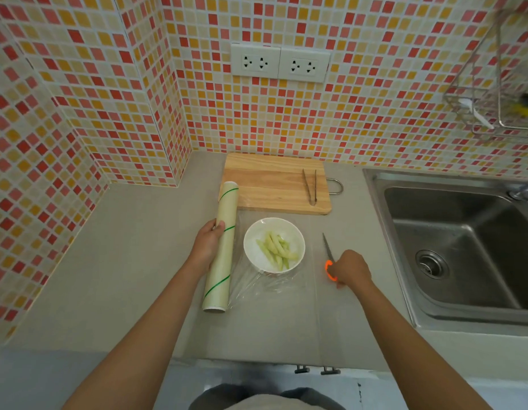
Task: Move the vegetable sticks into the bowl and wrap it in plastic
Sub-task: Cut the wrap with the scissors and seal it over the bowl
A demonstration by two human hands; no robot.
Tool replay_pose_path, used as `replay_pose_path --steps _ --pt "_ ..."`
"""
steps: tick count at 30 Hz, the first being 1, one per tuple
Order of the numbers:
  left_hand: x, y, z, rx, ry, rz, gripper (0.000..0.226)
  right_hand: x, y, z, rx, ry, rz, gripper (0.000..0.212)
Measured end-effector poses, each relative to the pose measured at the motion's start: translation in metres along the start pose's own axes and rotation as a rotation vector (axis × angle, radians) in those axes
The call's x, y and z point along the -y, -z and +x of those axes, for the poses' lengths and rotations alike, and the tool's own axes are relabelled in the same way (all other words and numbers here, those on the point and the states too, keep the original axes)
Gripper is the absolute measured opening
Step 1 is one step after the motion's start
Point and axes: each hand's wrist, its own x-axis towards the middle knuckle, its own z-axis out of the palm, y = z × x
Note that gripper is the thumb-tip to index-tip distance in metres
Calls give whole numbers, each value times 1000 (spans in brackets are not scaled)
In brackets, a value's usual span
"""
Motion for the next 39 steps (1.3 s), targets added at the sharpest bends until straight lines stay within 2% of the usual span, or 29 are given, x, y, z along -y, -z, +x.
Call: replay_pose_path --steps 6,8,12,15,17,20,26,29,34,39 --pt "-6 0 -5 -42 -8 46 38 -4 -1 -9 -30 86 175 46" --pt "-7 0 -7 -56 -13 78 40 4 -1 -24 12 92 274 45" --pt "-9 -1 -8 -71 -14 97 40 16 -6 -73 272 113 639 25" --pt "-10 0 -9 -70 -18 98 39 16 -17 -115 490 167 752 16" --pt "-10 1 -8 -67 -11 118 39 15 -28 -139 597 172 760 19" --pt "-10 2 -9 -58 -7 117 39 13 -43 -166 704 133 718 33" --pt "-11 2 -11 -50 0 98 34 8 -59 -191 784 58 696 58" --pt "-10 2 -10 -48 -10 88 28 8 -64 -198 798 52 673 61" --pt "-12 2 -7 -42 -28 115 36 6 -71 -204 800 41 633 61" --pt "-15 0 -6 -22 -46 105 28 3 -84 -207 828 29 540 65"
